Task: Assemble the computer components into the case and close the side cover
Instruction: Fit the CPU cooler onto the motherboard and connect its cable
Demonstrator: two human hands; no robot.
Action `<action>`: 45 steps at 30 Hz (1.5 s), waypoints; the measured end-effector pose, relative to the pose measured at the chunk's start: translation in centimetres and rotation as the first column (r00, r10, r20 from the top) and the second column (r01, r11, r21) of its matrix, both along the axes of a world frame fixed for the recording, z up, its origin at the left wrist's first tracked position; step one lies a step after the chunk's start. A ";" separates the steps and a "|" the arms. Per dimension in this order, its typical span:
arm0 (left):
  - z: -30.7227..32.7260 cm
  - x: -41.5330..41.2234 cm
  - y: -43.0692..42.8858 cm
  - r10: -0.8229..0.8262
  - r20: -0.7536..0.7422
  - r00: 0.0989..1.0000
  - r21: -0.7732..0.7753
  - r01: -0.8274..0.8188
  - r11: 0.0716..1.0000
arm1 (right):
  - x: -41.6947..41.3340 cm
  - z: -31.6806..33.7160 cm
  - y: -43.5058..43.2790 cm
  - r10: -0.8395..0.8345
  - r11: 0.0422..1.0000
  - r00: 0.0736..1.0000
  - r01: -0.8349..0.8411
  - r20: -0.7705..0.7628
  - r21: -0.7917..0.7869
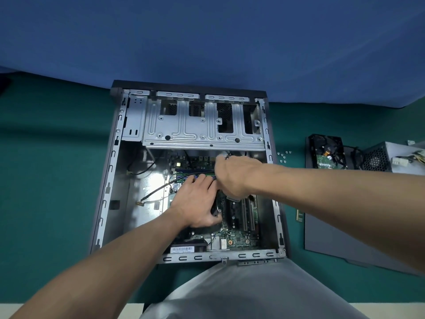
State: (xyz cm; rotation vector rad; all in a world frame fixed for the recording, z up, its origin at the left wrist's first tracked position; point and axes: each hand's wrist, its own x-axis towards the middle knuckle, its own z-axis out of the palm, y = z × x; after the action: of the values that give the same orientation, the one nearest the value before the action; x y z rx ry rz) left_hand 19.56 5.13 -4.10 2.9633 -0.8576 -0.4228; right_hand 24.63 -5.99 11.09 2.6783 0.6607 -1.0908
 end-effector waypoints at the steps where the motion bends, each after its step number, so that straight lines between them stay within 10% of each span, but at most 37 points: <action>1: 0.0 0.0 0.0 0.002 -0.001 1.000 0.004 -0.002 1.000 | 0.0 0.2 0.0 0.158 0.987 0.986 -0.157 0.045 -0.017; 5: 0.1 -0.1 -0.1 0.004 0.003 1.000 -0.001 -0.004 1.000 | 0.2 0.2 -0.9 0.506 0.847 0.818 -0.531 0.275 0.021; 10: 0.0 0.0 0.0 -0.004 0.022 1.000 -0.009 0.004 1.000 | 0.0 -0.8 -0.4 -0.241 0.956 0.963 0.214 0.121 0.201; 12: 0.0 0.0 0.1 -0.007 0.017 1.000 -0.010 0.007 1.000 | 0.5 -0.9 -0.5 -0.260 0.956 0.965 0.254 0.026 0.144; 15: 0.0 0.0 0.1 -0.002 0.006 1.000 -0.004 0.002 1.000 | 0.0 0.2 -0.5 0.091 0.996 0.995 -0.092 0.036 0.020; 18: 0.1 0.0 0.0 -0.003 0.001 1.000 0.013 0.003 1.000 | -0.5 0.6 -1.0 0.583 0.807 0.769 -0.587 0.263 -0.074; 20: 0.0 -0.1 0.0 -0.008 0.014 1.000 0.003 0.008 1.000 | -0.7 0.4 -1.6 0.626 0.766 0.726 -0.641 0.284 -0.051; 23: -0.1 -0.1 0.1 -0.004 0.018 1.000 -0.021 0.004 1.000 | -0.7 0.2 -1.5 0.205 0.971 0.957 -0.225 0.207 0.077; 26: -0.1 0.0 0.0 -0.003 0.014 1.000 -0.010 0.003 1.000 | -0.6 0.0 -0.9 -0.125 0.990 0.990 0.121 0.059 0.069; 29: 0.1 0.0 0.0 -0.003 -0.026 1.000 0.008 0.003 1.000 | -1.4 0.7 0.0 0.167 0.984 0.981 -0.161 0.094 -0.074; 34: 0.1 -0.1 0.1 0.009 -0.054 0.999 0.006 -0.009 1.000 | -1.7 0.5 -0.1 0.653 0.749 0.704 -0.655 0.278 -0.101; 40: 0.1 -0.1 0.0 0.004 0.017 1.000 -0.002 -0.004 1.000 | 0.5 0.1 -0.7 -0.145 0.989 0.989 0.144 0.033 0.024; 45: 0.0 0.0 0.0 0.002 0.014 1.000 0.006 -0.002 1.000 | -0.5 0.2 -0.6 0.250 0.966 0.964 -0.242 0.094 -0.089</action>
State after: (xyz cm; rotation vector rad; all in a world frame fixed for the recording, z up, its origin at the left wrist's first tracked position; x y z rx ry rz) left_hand 19.53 5.11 -4.07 2.9756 -0.8565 -0.4058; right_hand 24.14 -6.63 11.24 2.4856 0.8841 -0.8869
